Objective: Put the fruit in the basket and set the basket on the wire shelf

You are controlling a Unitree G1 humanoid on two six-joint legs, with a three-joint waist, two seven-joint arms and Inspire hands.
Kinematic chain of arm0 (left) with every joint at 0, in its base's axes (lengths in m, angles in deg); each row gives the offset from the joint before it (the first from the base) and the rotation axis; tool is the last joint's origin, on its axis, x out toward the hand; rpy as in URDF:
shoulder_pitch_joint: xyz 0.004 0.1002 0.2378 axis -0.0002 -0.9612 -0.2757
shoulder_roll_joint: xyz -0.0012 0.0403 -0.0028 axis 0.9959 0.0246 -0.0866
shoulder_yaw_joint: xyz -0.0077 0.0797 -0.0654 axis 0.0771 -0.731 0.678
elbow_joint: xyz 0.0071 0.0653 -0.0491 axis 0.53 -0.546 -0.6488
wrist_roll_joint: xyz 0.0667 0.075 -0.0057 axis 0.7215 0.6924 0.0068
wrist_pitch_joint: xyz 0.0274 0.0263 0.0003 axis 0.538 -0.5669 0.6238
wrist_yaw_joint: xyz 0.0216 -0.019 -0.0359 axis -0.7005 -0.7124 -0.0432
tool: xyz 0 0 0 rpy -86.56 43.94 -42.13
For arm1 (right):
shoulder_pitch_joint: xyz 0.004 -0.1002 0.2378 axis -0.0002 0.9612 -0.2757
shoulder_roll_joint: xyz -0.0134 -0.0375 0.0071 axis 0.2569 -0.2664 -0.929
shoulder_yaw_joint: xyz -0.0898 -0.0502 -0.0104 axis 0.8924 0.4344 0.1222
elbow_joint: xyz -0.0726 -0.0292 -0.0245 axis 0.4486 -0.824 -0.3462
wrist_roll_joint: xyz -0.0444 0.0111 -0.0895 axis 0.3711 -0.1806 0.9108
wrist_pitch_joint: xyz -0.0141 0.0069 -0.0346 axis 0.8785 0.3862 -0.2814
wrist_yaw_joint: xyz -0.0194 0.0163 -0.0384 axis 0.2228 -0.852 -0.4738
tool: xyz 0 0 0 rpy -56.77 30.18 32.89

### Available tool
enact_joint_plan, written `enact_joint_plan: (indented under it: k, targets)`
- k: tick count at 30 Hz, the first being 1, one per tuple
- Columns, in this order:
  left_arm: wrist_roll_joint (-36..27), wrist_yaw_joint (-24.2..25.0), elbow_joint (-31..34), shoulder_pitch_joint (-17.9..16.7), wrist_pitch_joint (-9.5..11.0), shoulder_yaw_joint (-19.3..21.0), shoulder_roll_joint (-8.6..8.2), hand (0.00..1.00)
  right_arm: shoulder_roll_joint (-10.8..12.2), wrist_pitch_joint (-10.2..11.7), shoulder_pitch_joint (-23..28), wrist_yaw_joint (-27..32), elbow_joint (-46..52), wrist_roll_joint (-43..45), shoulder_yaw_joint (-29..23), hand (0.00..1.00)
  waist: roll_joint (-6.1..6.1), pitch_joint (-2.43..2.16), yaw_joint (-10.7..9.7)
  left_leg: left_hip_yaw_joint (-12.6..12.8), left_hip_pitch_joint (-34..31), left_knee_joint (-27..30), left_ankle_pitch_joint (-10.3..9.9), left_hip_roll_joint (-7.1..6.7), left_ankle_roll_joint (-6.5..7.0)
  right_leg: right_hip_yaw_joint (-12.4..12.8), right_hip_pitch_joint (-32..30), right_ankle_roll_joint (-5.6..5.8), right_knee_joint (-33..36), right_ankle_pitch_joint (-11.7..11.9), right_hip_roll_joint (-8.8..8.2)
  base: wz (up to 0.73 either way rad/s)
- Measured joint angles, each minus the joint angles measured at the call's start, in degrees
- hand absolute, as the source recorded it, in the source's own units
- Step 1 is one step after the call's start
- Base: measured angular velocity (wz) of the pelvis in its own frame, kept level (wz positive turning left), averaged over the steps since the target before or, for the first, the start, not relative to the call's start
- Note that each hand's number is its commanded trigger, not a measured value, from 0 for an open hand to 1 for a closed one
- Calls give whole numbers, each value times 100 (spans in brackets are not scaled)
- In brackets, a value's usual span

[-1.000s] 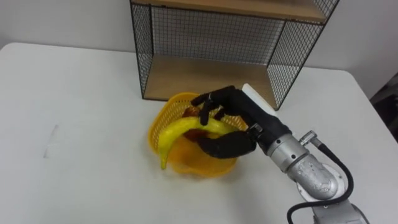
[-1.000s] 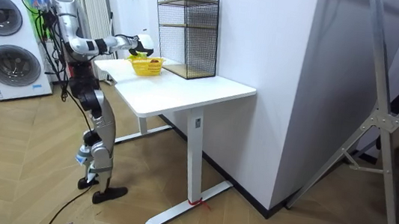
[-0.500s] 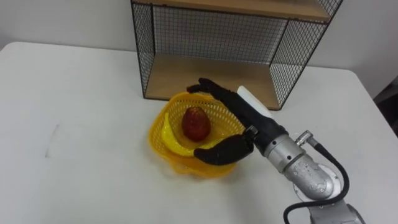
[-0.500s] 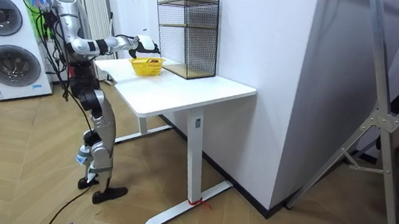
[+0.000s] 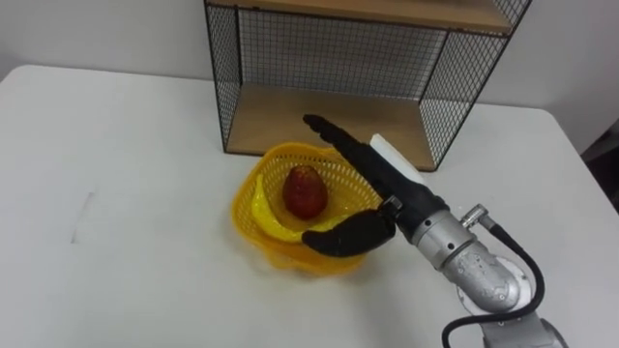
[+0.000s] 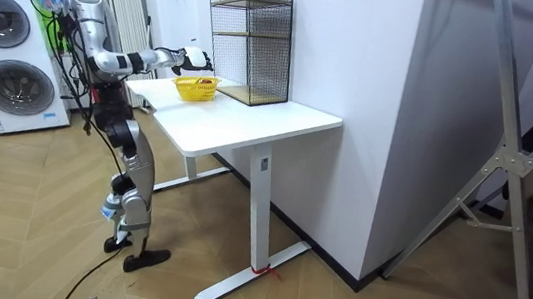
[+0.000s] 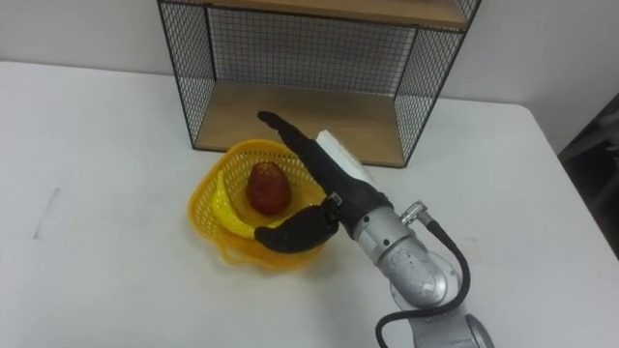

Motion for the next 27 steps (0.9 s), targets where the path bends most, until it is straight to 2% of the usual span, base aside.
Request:
enact_joint_plan:
  k: [3, 5, 8, 10, 11, 13, 15, 16, 17, 20, 23, 25, 27]
  targets:
    - [-601, -160, -161, -70, 142, 160, 1, 0, -64, 2, 9, 242, -6, -460, -108, 0, 39, 27, -17, -22, 70, 2, 0, 4, 0, -14, 73, 0, -15, 0, -3, 5]
    - [-1264, -356, -325, -94, 241, 592, -2, 0, -84, 2, 16, 440, 0, -863, -290, 0, 65, 42, -5, -31, 88, -21, 0, 7, 0, -12, 91, 1, -23, -1, 2, 0]
    - [-2027, -645, -410, -191, 267, 1081, 5, 0, -120, 2, 37, 697, 46, -1067, -487, 0, 100, 43, 9, -37, 92, -19, 0, 5, 0, -14, 120, 1, -88, 0, 4, 0]
    - [-2758, -990, -374, -354, 319, 1627, -3, 0, -116, 2, 59, 1077, 46, -1260, -830, 0, 158, 38, 4, -55, 103, -23, 0, 5, 0, -7, 129, 0, -97, 0, 4, 2]
    - [-2918, -1094, -321, -395, 325, 1817, -5, 0, -116, 2, 60, 1180, 46, -1306, -924, 0, 170, 40, 21, -57, 97, -26, 0, 6, 0, -12, 126, 0, -98, 0, 5, 0]
    - [-3485, -1673, -144, -462, 372, 2541, -6, 0, -127, -3, 191, 1611, 161, -1447, -1228, 0, 217, 12, 169, -71, 85, -27, 0, 8, 0, -10, 99, 0, -89, 0, 8, 0]
    - [-3693, -2150, -102, -477, 398, 2993, -5, 0, -128, -13, 253, 1854, 294, -1490, -1308, 0, 270, -23, 183, -90, 70, -24, 0, 6, 0, -10, 82, 0, -83, -1, 6, 0]
    - [-3816, -2476, 86, -506, 399, 3320, -6, 0, -128, -10, 336, 1979, 352, -1491, -1368, 0, 280, -53, 203, -95, 74, -23, 0, 7, -1, -9, 85, 0, -84, -1, 8, 0]
    - [-3913, -2813, 377, -546, 412, 3573, -7, 0, -135, -12, 441, 2125, 359, -1486, -1454, 0, 284, -64, 275, -101, 92, -18, 1, 9, -2, -7, 106, 0, -83, -1, 8, 0]
    - [-4023, -3574, 1044, -645, 555, 3983, -2, 0, -144, -27, 706, 2485, 426, -1476, -1659, 0, 284, -68, 383, -132, 108, -9, 1, 2, -1, -3, 139, 2, -83, -2, -1, 6]
    - [-4010, -4219, 1646, -645, 586, 4231, -1, 0, -142, -61, 815, 2737, 430, -1426, -1767, 0, 300, -69, 454, -135, 101, -22, 0, -4, 0, -8, 138, 2, -71, -2, -9, 0]
    - [-3952, -4809, 2543, -655, 599, 4322, 25, 0, -145, -102, 869, 2949, 432, -1340, -1828, 0, 322, -73, 486, -172, 96, -2, 0, -12, -1, -6, 133, 2, -44, -2, -12, 2]
    - [-3850, -5208, 3150, -593, 626, 4345, 99, 0, -152, -131, 883, 3059, 431, -1296, -1852, 0, 374, -75, 506, -231, 98, 15, 5, -27, -7, -8, 129, 1, -2, -2, -16, 4]
